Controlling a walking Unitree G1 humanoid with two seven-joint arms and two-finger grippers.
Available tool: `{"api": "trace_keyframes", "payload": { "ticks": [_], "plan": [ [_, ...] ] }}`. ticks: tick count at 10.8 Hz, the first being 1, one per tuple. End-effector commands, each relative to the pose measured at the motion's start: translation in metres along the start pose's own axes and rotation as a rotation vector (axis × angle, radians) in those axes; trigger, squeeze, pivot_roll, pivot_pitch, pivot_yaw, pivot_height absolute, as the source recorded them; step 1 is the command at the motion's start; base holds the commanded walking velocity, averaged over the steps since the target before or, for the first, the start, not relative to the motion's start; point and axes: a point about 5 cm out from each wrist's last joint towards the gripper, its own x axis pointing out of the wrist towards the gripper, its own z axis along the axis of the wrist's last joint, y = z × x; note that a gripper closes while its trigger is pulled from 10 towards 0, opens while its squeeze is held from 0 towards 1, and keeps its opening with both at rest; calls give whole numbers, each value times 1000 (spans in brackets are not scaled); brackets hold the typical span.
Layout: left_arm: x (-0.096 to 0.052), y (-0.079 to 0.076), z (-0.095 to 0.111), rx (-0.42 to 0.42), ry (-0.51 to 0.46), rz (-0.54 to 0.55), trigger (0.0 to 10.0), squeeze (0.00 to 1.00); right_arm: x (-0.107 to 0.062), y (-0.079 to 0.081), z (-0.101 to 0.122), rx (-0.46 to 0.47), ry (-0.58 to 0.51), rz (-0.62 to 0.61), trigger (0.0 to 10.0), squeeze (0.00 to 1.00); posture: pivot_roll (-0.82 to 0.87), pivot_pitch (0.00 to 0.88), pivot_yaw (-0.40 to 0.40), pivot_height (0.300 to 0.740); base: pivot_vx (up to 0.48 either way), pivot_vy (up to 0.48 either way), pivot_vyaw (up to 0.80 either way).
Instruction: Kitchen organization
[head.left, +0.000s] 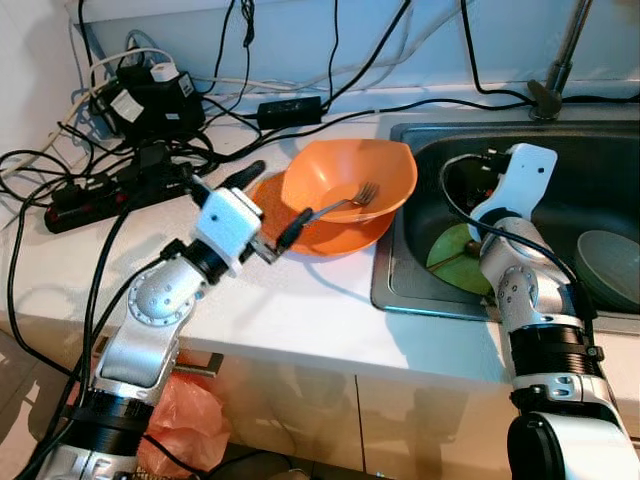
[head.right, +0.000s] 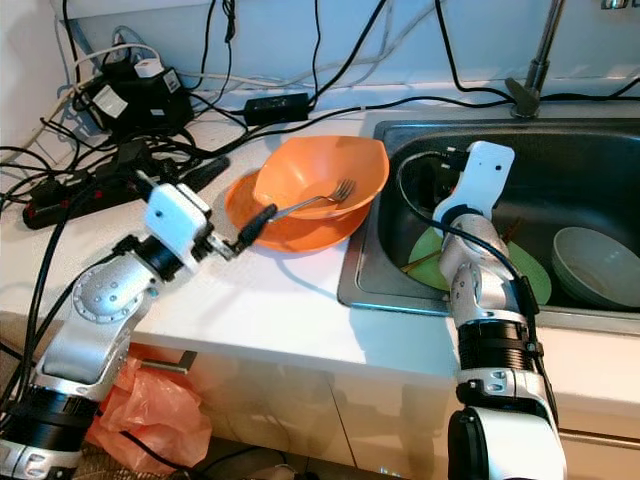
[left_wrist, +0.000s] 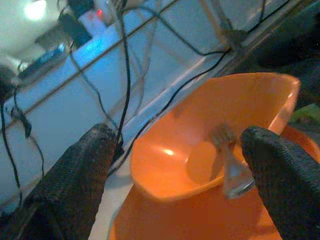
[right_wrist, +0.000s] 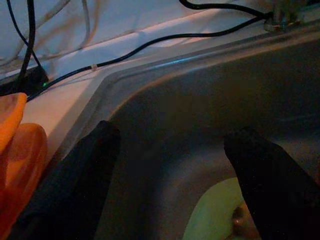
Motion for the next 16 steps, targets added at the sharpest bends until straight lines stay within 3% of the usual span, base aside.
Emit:
{"api": "trace_keyframes", "payload": {
  "ticks": [1, 6, 7, 8, 9, 10, 11, 12, 14, 15, 16],
  "plan": [
    [0, 1, 4, 36, -12, -25, 10000, 0, 1, 10, 3, 16, -5, 32, 10000, 0, 115, 29, 149, 740, 0, 0, 0],
    [-7, -15, -16, 139, 27, -180, 10000, 0, 0, 15, 6, 33, -11, 62, 10000, 0, 117, 25, 155, 740, 0, 0, 0],
    [-8, -12, -19, 142, 38, -177, 8706, 0, -2, 20, 6, 37, -7, 104, 10000, 0, 115, 25, 157, 740, 0, 0, 0],
    [-8, -9, -22, 157, 46, -172, 8863, 0, -6, 26, 5, 32, 11, 182, 10000, 0, 116, 25, 158, 740, 0, 0, 0],
    [-7, -6, -22, 160, 46, -169, 8275, 0, -12, 30, 5, 9, 24, 264, 10000, 0, 114, 27, 159, 740, 0, 0, 0],
    [-5, -2, -22, 162, 41, -166, 5137, 0, -16, 29, 5, -2, 32, 294, 10000, 0, 111, 29, 159, 740, 0, 0, 0],
    [-2, 0, -22, 167, 28, -166, 0, 0, -17, 26, 3, -5, 39, 285, 10000, 0, 105, 29, 162, 740, 0, 0, 0],
    [-1, 0, -21, 171, 23, -168, 275, 0, -18, 27, 2, -4, 42, 290, 10000, 0, 104, 29, 165, 740, 0, 0, 0],
    [3, -3, -22, 181, 13, -198, 3098, 0, -23, 33, 2, 1, 55, 329, 10000, 0, 105, 31, 171, 740, 0, 0, 0],
    [3, -4, -24, 180, 14, -212, 1059, 0, -25, 34, 2, -2, 54, 348, 10000, 0, 106, 31, 174, 740, 0, 0, 0],
    [4, -4, -24, 176, 13, -217, 0, 0, -27, 33, 4, -4, 52, 370, 10000, 0, 106, 31, 174, 740, 0, 0, 0]
  ]
}}
